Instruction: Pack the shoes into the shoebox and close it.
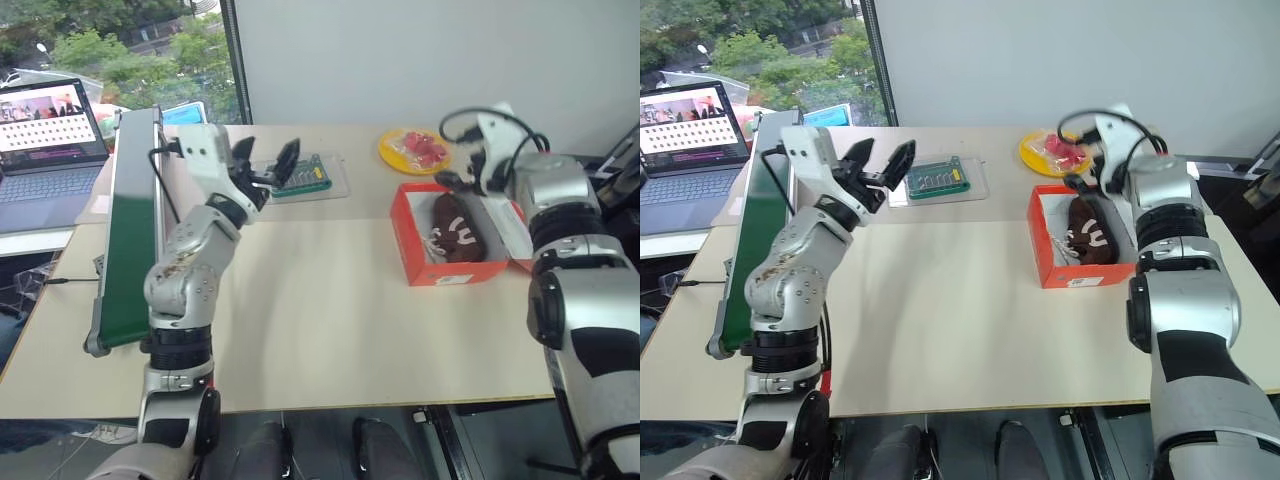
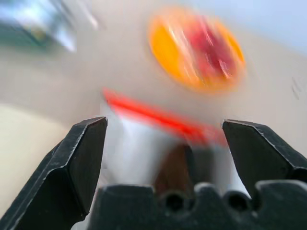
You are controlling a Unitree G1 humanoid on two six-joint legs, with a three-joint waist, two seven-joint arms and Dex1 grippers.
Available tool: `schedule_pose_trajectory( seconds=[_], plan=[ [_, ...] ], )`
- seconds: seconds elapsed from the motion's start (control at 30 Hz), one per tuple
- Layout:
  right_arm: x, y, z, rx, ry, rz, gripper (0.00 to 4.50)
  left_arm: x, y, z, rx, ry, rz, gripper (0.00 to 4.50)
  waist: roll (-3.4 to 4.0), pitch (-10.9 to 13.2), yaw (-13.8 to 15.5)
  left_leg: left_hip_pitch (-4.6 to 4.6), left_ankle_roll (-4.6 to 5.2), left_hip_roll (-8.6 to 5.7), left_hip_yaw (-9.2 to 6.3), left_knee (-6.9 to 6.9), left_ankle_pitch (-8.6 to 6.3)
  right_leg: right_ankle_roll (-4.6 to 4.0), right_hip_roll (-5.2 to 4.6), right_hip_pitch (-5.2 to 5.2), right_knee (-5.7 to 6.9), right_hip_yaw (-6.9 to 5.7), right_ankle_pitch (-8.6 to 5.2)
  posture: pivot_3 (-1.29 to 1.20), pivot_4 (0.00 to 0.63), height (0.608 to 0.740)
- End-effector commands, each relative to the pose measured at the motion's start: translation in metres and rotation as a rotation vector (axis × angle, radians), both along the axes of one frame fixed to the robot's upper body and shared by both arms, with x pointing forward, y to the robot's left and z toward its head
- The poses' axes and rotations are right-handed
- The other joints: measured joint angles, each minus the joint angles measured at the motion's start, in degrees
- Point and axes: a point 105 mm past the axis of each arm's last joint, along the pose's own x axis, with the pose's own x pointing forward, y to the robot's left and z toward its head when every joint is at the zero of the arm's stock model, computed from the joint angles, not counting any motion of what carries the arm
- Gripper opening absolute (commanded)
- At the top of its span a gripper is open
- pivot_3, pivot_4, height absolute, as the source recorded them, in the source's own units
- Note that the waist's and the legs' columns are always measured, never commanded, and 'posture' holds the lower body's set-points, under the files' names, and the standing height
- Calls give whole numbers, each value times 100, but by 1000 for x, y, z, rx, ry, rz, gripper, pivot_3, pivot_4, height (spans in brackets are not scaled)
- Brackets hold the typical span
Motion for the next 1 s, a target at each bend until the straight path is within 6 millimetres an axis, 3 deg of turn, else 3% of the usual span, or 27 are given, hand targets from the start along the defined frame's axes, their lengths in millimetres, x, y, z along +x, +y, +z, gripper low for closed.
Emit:
schedule_pose_trajectory(
  seconds=[0.03, 0.27, 0.37, 0.43, 0.57, 0.73, 1.0],
  plan=[
    [-44, 50, 40, 128, -199, 359, 4474, -8, 24, 23, 45, -65, 119, 4500, -2, -1, 38, 2, -4, -1, -4, -4, 2, 0, -1, 3, 1, -5, 0, 0, 150, 740],
    [-101, 110, 8, 176, -104, 724, 4474, -26, 68, 10, 96, 3, 243, 4500, -1, -1, 103, 5, 14, -2, -17, 12, -10, 0, -19, 18, 12, -22, 0, 0, 150, 740],
    [-118, 122, -4, 209, -46, 824, 4474, -36, 82, -2, 133, 42, 298, 4500, -1, -1, 88, 11, 11, -2, -18, 8, -8, -1, -12, 16, 16, -21, 0, 0, 150, 740],
    [-119, 124, -9, 214, -35, 823, 4474, -41, 88, -8, 122, 67, 325, 4500, -2, -1, 87, 12, 10, -3, -20, 7, -8, -1, -10, 17, 16, -24, -1, 0, 150, 740],
    [-113, 135, -40, 166, -54, 761, 4474, -61, 110, -41, 220, 160, 457, 4500, -7, -5, 51, 28, 22, -3, -17, 4, -15, -3, -10, 28, 15, -19, -1, 0, 150, 740],
    [-110, 136, -70, 175, -6, 728, 4474, -72, 112, -67, 191, 215, 481, 4500, -8, -4, 72, 24, 23, -3, -14, 7, -16, -11, -9, 19, 25, -18, -1, 0, 150, 740],
    [-105, 141, -91, 182, 49, 690, 4474, -65, 102, -87, 168, 262, 504, 4500, -9, -5, 60, 39, 30, -2, -16, 6, -19, -25, -4, 26, 27, -16, -2, 0, 150, 740]
  ],
)
